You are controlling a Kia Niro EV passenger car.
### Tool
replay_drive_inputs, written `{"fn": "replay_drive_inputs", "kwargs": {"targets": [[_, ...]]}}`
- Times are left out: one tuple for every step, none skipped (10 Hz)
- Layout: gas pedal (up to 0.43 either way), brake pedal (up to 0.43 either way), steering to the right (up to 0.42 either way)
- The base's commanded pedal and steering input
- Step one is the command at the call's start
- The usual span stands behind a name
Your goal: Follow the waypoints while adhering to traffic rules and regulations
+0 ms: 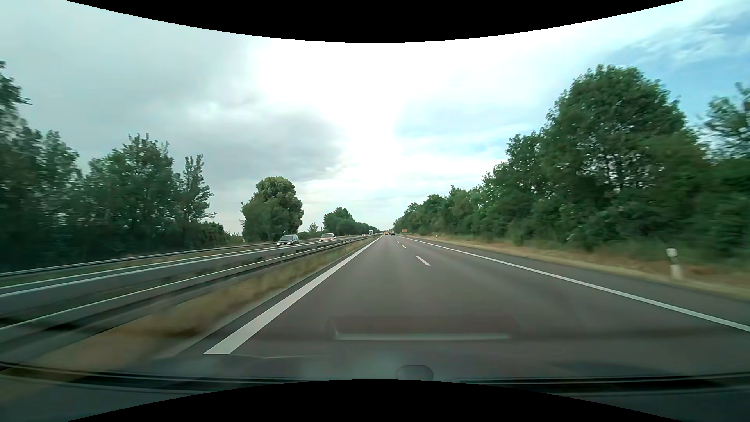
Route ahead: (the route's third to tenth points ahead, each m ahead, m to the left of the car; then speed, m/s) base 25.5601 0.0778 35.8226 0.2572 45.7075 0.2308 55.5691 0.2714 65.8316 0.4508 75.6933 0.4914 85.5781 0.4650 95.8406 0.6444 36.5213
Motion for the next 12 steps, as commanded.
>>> {"fn": "replay_drive_inputs", "kwargs": {"targets": [[0.539,0.000,-0.003],[0.539,0.000,-0.003],[0.539,0.000,-0.003],[0.531,0.000,-0.003],[0.520,0.000,-0.003],[0.520,0.000,-0.003],[0.520,0.000,-0.003],[0.512,0.000,-0.003],[0.488,0.000,-0.003],[0.469,0.000,-0.003],[0.461,0.000,-0.003],[0.441,0.000,-0.003]]}}
